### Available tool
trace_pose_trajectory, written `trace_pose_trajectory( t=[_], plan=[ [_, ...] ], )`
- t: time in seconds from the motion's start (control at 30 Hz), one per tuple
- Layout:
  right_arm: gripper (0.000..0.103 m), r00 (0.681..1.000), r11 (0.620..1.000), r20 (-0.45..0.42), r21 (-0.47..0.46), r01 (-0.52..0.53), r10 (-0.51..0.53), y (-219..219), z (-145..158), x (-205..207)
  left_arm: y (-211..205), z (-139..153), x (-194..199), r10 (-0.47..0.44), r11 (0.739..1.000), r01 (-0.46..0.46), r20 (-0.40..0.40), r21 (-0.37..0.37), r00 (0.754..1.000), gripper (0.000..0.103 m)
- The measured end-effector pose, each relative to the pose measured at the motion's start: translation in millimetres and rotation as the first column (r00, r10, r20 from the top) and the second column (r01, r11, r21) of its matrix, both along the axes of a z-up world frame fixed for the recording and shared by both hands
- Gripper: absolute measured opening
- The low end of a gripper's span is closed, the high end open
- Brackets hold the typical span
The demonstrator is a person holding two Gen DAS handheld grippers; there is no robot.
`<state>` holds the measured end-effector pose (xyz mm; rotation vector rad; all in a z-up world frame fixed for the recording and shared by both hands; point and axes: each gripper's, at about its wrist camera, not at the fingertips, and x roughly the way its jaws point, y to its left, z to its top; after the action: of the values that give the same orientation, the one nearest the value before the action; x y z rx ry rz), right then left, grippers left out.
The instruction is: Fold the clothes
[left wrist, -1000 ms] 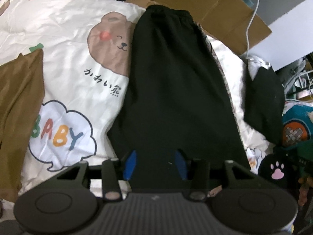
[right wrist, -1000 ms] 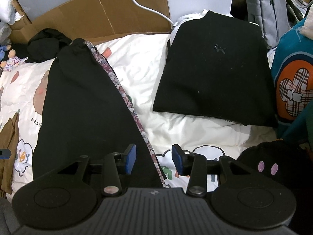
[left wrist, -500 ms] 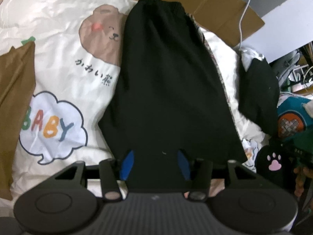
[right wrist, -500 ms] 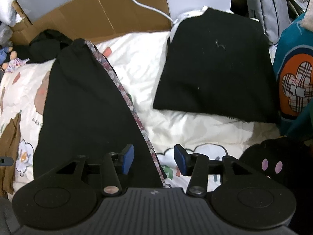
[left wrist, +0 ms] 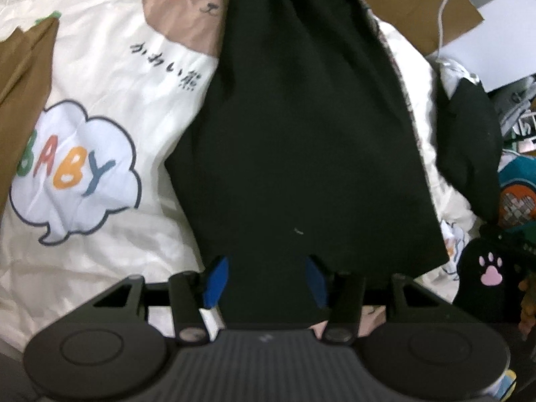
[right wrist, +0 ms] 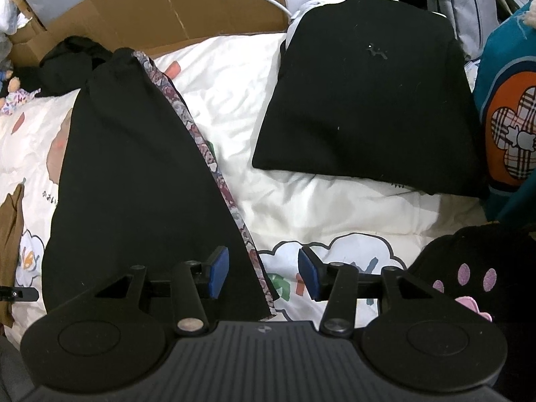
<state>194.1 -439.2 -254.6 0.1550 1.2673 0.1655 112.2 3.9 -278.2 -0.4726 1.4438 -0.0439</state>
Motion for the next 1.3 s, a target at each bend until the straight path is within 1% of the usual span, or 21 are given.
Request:
trace_pose_trajectory(
  t=[0.13,0.37,0.43,0.57,0.63,0.77,0.9,1.0,1.17,1.3],
  plan=[
    [0.051,1.0,1.0,-0.009,0.003,0.006,-0.006,-2,-5,0,1,-9,-3,0.008,1.0,-0.008,-0.025,-0.009,1.0,0.055],
    [0.051,1.0,1.0,-0.029,-0.009,-0.008,0.007,0,-15,0,3,-29,-12,0.018,1.0,-0.018,-0.117,0.001,0.993,0.055],
    [0.051,0.999,1.0,-0.032,-0.012,-0.01,0.009,0,-17,0,3,-34,-14,0.01,1.0,-0.011,-0.142,-0.009,0.99,0.055],
    [0.051,0.999,1.0,-0.036,-0.016,-0.017,0.017,1,-18,0,2,-46,-21,-0.004,0.998,-0.008,-0.188,-0.064,0.982,0.055],
    [0.051,0.999,1.0,-0.035,-0.015,-0.024,0.023,2,-18,0,1,-48,-22,-0.006,0.999,-0.003,-0.183,-0.051,0.983,0.054],
    [0.051,0.999,0.999,-0.038,-0.019,-0.033,0.033,2,-19,-1,-5,-54,-24,-0.023,0.998,0.012,-0.18,-0.061,0.983,0.054],
    [0.051,0.998,0.999,-0.052,-0.026,-0.039,0.037,1,-23,-2,-5,-60,-25,-0.019,0.998,0.007,-0.178,-0.067,0.984,0.054],
    [0.051,0.997,0.999,-0.059,-0.029,-0.044,0.042,1,-25,-1,-1,-63,-25,-0.004,0.997,-0.01,-0.174,-0.081,0.985,0.054],
    [0.051,0.994,0.998,-0.092,-0.037,-0.06,0.056,-2,-37,1,2,-67,-25,-0.006,0.994,-0.011,-0.159,-0.105,0.987,0.054],
    [0.051,0.993,0.999,-0.113,-0.022,-0.039,0.036,-6,-47,4,6,-70,-24,-0.003,0.992,-0.018,-0.164,-0.126,0.986,0.055]
  ],
)
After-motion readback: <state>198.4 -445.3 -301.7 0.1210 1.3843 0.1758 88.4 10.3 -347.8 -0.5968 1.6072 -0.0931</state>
